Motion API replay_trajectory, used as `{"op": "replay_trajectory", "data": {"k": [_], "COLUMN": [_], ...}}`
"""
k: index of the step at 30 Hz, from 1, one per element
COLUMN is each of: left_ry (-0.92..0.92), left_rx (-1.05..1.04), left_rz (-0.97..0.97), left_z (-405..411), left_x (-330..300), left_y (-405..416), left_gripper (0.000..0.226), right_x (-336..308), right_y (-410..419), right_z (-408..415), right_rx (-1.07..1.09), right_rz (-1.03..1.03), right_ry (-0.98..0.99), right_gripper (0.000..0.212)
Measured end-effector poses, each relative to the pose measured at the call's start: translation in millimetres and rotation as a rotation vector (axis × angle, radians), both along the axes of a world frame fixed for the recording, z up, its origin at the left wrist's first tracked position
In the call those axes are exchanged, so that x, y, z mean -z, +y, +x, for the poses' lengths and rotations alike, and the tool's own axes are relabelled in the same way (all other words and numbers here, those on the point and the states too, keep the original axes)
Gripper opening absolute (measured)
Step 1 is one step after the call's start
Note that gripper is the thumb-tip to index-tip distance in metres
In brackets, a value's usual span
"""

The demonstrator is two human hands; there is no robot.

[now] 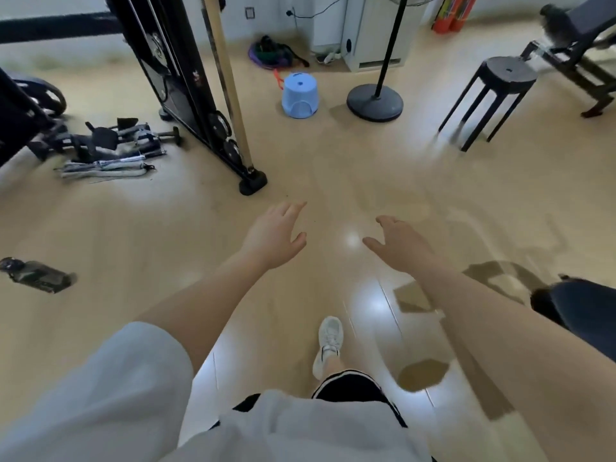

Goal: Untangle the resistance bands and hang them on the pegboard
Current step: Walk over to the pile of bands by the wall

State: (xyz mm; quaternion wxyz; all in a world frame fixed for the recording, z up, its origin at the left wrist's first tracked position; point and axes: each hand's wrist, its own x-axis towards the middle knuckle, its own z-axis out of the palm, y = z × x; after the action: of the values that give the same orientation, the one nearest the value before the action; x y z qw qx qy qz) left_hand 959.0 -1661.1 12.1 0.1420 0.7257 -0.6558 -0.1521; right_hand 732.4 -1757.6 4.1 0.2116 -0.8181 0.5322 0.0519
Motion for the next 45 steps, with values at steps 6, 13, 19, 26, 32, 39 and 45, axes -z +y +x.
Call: {"op": "replay_trajectory", "data": {"k": [6,13,19,26,32,39,45], "left_ry": [0.076,0.094,0.127,0.129,0.078,0.069,0.118], "left_rx": [-0.155,-0.314,-0.342,-0.203,-0.186,-0.308,-0.555], "left_rz": [0.005,-0.017,0.051,0.038,0.024,0.101,0.120], "left_z": [63.4,165.9,261.3,331.7,395.2,497.8,607.4], "left_x": [-20.5,-10.6,5.4,-25.0,-8.1,0.3,-9.5], "left_y": [-166.3,-327.6,-474.2,-659.0,-806.6,-963.8,-1041.7], "left_gripper": [0.056,0.056,0.059,0.057,0.058,0.059,0.058], "right_x": [-17.1,-12.2,-0.1,-21.9,-1.5,-6.2,0.8], "right_y": [-183.4,-349.5,-491.6,-674.6,-824.4,-1012.2,-1131.2], "right_z": [77.8,202.6,303.7,376.7,430.3,536.1,652.9], "right_rx": [-0.070,-0.241,-0.271,-0.171,-0.114,-0.148,-0.336], "right_rz": [0.068,0.089,0.113,0.117,0.194,0.266,0.248], "right_ry": [-0.008,-0.032,-0.037,-0.080,-0.014,0.015,0.034], "right_gripper": [0.061,0.063,0.064,0.063,0.060,0.037,0.050]}}
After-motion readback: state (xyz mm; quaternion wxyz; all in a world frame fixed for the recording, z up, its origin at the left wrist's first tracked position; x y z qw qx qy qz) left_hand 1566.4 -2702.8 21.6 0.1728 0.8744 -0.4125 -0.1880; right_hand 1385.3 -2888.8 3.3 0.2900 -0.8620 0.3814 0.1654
